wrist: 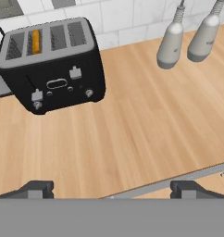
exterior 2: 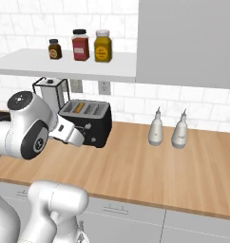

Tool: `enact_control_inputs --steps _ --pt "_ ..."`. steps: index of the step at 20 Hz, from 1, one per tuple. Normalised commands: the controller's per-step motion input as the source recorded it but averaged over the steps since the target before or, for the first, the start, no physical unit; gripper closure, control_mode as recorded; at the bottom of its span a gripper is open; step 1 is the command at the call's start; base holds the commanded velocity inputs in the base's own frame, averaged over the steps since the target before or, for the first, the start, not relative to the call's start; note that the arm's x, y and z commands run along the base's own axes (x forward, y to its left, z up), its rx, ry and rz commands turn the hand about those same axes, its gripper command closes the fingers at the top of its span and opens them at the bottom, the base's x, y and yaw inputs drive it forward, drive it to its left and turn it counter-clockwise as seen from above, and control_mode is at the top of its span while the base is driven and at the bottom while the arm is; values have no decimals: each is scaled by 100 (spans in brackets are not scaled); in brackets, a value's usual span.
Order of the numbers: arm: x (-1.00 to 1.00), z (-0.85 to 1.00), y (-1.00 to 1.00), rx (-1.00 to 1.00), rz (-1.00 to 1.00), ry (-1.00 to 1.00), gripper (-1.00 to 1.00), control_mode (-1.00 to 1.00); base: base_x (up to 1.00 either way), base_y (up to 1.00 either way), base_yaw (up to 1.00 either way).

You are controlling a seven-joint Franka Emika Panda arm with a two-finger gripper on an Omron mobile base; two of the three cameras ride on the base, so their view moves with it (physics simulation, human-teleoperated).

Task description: Start the toaster. Once the lever pops up, take the bread to the plate on the dining counter.

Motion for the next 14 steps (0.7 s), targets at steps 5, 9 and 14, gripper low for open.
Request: enact_control_inputs --steps 5,9,14 --pt "0 0 0 0 0 0 -100 -100 0 0 0" --pt "0 0 0 0 0 0 -100 -100 0 0 0" --pt "0 0 0 0 0 0 -100 -100 0 0 0"
